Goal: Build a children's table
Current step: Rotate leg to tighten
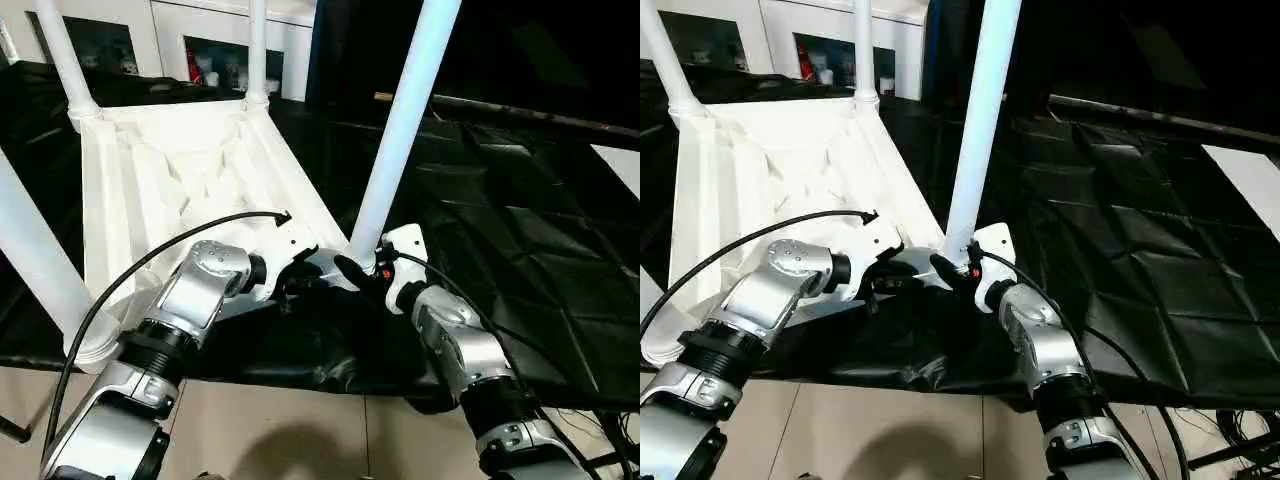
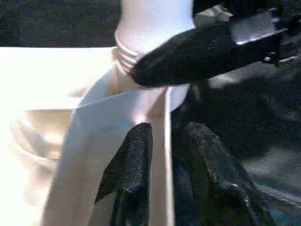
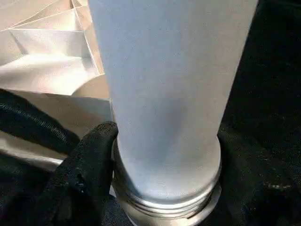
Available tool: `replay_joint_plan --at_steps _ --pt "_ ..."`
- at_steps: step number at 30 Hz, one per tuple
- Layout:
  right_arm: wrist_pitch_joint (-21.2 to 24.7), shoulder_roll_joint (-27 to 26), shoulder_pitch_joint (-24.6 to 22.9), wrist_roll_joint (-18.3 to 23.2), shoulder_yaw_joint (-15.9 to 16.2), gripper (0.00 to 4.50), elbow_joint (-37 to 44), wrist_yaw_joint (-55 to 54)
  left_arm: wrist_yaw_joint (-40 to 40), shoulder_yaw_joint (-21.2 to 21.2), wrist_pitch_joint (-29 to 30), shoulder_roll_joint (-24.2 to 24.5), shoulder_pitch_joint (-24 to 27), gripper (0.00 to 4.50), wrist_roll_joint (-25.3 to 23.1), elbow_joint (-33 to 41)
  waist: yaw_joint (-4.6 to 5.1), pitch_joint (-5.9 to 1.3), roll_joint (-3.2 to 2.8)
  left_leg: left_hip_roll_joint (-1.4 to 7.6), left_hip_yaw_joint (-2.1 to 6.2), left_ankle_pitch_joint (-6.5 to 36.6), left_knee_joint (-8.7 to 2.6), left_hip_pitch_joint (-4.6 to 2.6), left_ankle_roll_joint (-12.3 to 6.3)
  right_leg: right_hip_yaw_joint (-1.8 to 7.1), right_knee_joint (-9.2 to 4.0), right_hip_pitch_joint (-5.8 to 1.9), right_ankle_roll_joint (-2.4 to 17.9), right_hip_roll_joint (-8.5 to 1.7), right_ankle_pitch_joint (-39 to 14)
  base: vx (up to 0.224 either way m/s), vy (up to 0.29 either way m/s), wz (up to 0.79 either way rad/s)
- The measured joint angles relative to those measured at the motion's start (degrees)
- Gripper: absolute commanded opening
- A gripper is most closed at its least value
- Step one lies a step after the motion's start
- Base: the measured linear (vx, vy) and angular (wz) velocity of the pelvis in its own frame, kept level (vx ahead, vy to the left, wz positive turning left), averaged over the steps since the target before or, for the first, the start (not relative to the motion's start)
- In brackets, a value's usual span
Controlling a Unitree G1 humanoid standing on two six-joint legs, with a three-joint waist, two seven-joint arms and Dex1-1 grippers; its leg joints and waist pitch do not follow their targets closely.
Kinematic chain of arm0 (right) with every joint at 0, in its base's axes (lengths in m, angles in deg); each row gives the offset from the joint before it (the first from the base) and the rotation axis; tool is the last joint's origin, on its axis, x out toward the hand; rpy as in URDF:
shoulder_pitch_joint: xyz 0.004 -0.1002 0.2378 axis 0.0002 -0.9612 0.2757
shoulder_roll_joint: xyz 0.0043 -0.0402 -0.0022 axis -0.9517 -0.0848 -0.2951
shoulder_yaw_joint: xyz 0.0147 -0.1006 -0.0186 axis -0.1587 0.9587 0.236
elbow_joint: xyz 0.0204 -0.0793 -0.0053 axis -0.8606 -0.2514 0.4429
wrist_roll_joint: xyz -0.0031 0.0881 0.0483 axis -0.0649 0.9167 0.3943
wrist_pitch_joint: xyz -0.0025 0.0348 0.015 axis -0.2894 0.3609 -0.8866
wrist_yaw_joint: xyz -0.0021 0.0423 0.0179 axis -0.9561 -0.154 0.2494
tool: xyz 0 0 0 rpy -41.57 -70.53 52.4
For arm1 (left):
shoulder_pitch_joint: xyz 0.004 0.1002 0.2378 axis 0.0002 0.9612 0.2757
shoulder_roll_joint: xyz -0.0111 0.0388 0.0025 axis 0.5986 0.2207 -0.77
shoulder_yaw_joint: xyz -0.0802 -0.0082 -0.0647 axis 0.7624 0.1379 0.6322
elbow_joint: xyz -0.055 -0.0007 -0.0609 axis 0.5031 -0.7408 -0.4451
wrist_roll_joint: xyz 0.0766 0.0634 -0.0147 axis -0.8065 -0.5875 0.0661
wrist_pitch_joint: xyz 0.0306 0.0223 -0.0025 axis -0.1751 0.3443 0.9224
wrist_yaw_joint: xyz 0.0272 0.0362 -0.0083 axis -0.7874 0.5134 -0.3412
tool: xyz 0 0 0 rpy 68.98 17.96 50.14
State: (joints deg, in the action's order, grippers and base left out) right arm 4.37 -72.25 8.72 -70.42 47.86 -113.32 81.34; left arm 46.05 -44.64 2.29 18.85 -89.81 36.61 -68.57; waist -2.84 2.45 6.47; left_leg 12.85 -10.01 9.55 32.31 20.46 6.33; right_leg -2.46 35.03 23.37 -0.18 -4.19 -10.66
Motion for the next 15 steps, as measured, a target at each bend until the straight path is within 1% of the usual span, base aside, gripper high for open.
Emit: replay_joint_plan --at_steps 4,5,6,8,9,10,11,15 --pt "0.0 0.1 0.0 0.0 0.1 2.77 0.1 0.3 0.3 0.0 -0.6 -0.2 0.0 1.31 0.0 -1.1 0.01 0.03 -0.04 0.0 0.0 0.0 -0.01 0.0 0.0 0.0 0.0 0.0 0.0 0.0 0.0 0.0 0.0 0.0" --pt "0.0 0.1 0.0 0.0 0.1 2.77 0.1 0.3 0.4 0.0 -0.6 -0.2 0.0 1.03 0.1 -1.2 0.01 0.03 -0.05 0.0 0.0 0.0 -0.01 0.0 0.0 0.0 0.0 0.0 0.0 0.0 0.0 0.0 0.0 0.0" --pt "0.0 0.2 0.0 0.0 0.1 2.77 0.1 0.4 0.4 0.0 -0.6 -0.2 0.0 0.94 0.2 -1.3 0.0 0.03 -0.05 0.0 0.0 0.0 -0.01 0.0 0.0 0.0 0.0 0.0 0.0 0.0 0.0 0.0 0.0 0.0" --pt "0.0 0.2 0.0 0.0 0.1 2.77 0.1 0.4 0.4 0.0 -0.7 -0.2 0.0 0.92 0.3 -1.4 0.0 0.03 -0.05 0.0 0.0 0.0 -0.01 0.0 0.0 0.0 0.0 0.0 0.0 0.0 0.0 0.0 0.0 0.0" --pt "0.0 0.2 0.0 0.0 0.2 2.77 0.1 0.4 0.5 0.0 -0.8 -0.2 -0.1 0.68 0.4 -1.5 0.0 0.04 -0.06 0.0 0.0 0.0 -0.01 0.0 0.0 0.0 0.0 0.0 0.0 0.0 0.0 0.0 0.0 0.0" --pt "0.0 0.2 0.0 0.0 0.2 2.77 0.1 0.4 0.6 0.0 -0.9 -0.1 -0.1 0.68 0.5 -1.7 -0.01 0.03 -0.06 -0.01 0.0 0.0 -0.01 -0.01 0.0 0.0 0.0 0.0 0.0 0.0 0.0 0.0 0.0 0.0" --pt "0.0 0.2 -0.1 0.0 0.2 2.77 0.1 0.5 0.6 0.0 -0.9 -0.1 -0.2 0.5 0.6 -1.9 -0.01 0.04 -0.06 -0.01 0.0 0.0 -0.01 -0.01 0.0 0.0 0.0 0.0 0.0 0.0 0.0 0.0 0.0 0.0" --pt "0.0 0.2 -0.1 0.0 0.2 2.77 0.2 0.6 0.8 0.1 -0.9 0.0 -0.2 0.28 1.0 -2.0 0.0 0.04 -0.06 0.0 0.0 0.0 -0.01 -0.01 0.0 0.0 0.0 0.0 0.0 0.0 0.0 0.0 0.0 0.0"
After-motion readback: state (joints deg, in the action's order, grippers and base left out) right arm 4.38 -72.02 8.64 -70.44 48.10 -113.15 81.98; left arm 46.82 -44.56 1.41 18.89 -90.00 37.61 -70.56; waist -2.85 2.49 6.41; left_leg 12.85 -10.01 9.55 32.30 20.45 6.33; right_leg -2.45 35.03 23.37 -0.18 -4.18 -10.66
